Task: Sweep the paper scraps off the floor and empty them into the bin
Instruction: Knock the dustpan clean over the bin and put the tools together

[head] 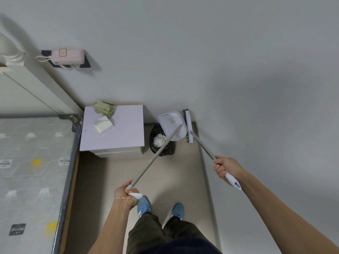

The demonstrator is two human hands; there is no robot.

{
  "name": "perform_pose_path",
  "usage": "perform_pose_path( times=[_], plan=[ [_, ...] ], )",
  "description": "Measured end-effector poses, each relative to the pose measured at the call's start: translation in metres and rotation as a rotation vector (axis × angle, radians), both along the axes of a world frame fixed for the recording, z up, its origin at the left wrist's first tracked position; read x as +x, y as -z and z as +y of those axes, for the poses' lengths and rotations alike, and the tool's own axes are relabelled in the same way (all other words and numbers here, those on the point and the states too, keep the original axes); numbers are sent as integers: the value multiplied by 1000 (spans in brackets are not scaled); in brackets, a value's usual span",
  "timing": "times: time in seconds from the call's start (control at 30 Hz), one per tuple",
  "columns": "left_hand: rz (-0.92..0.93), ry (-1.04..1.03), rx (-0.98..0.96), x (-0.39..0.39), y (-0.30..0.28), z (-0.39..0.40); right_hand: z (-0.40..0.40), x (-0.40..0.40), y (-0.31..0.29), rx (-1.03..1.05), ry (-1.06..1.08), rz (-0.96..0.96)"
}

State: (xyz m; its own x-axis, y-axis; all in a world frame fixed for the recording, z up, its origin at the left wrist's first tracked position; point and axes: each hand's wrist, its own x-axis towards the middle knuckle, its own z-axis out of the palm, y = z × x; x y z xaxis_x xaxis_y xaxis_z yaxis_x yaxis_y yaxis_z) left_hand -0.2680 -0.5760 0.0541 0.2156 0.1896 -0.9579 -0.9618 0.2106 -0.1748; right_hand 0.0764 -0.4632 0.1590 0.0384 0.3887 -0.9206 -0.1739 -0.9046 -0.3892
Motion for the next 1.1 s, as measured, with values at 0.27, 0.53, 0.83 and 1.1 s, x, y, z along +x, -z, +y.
perform_pose_path(
  times=[0.27,0.53,0.83,1.1],
  plan=[
    [63,14,14,7,-21,5,5,-2,-8,-5,-30,4],
    [513,227,49,10,-80,28,-1,6,-30,47,-54,33],
    [1588,1230,427,21,-187,37,-46,48,-22,54,76,51],
    [1976,2284,703,104,-189,33,-108,69,-30,8,253,72]
  ],
)
